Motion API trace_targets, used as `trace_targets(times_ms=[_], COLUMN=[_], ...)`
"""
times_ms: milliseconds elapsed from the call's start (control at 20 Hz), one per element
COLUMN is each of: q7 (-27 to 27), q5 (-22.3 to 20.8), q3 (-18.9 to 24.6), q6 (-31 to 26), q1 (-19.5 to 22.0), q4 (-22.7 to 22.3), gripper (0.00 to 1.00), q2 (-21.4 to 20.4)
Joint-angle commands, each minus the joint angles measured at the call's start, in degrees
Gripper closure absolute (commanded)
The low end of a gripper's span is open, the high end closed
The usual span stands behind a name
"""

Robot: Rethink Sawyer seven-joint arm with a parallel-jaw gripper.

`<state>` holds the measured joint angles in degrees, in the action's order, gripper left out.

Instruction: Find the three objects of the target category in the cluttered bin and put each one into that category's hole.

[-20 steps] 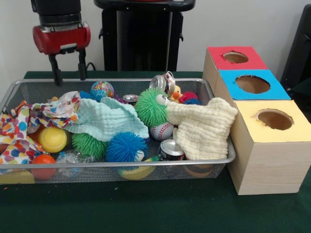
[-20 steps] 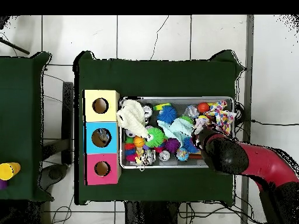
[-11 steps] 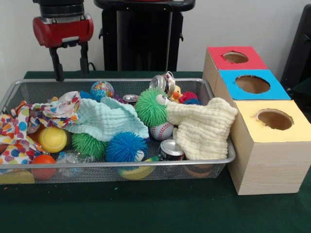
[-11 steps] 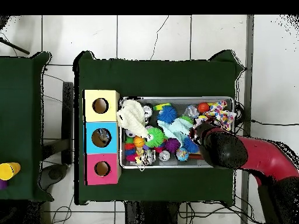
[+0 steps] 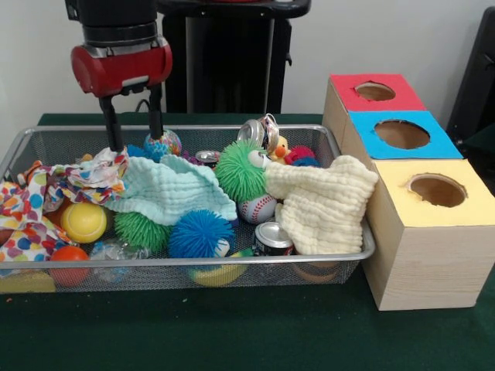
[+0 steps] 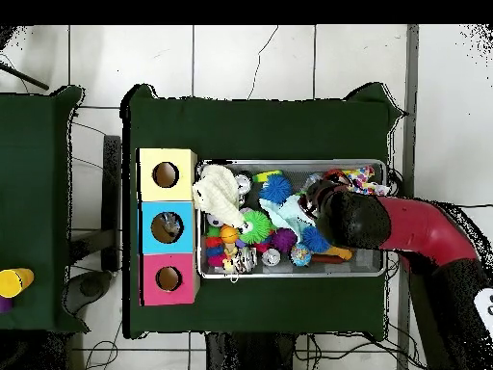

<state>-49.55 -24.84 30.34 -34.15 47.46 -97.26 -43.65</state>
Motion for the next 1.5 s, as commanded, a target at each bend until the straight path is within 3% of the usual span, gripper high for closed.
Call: trace_targets(times_ms=[50, 350, 500, 850, 1500], q7=[-1.3, -0.3, -0.1, 2.5, -0.2], q5=[1.6, 4.5, 3.0, -4.1, -7.0], q3=[0.5, 4.1, 2.5, 1.3, 1.4], q6=[-9.4, -6.5, -6.8, 4.4, 7.4], q1=[-1.4, 1.9, 0.8, 1.4, 0.8], q4=[8.2, 6.5, 7.5, 12.0, 12.5], gripper=[0.00, 0.00, 0.00, 0.00, 0.00], q2=[4.2, 5.4, 6.3, 19.3, 20.4])
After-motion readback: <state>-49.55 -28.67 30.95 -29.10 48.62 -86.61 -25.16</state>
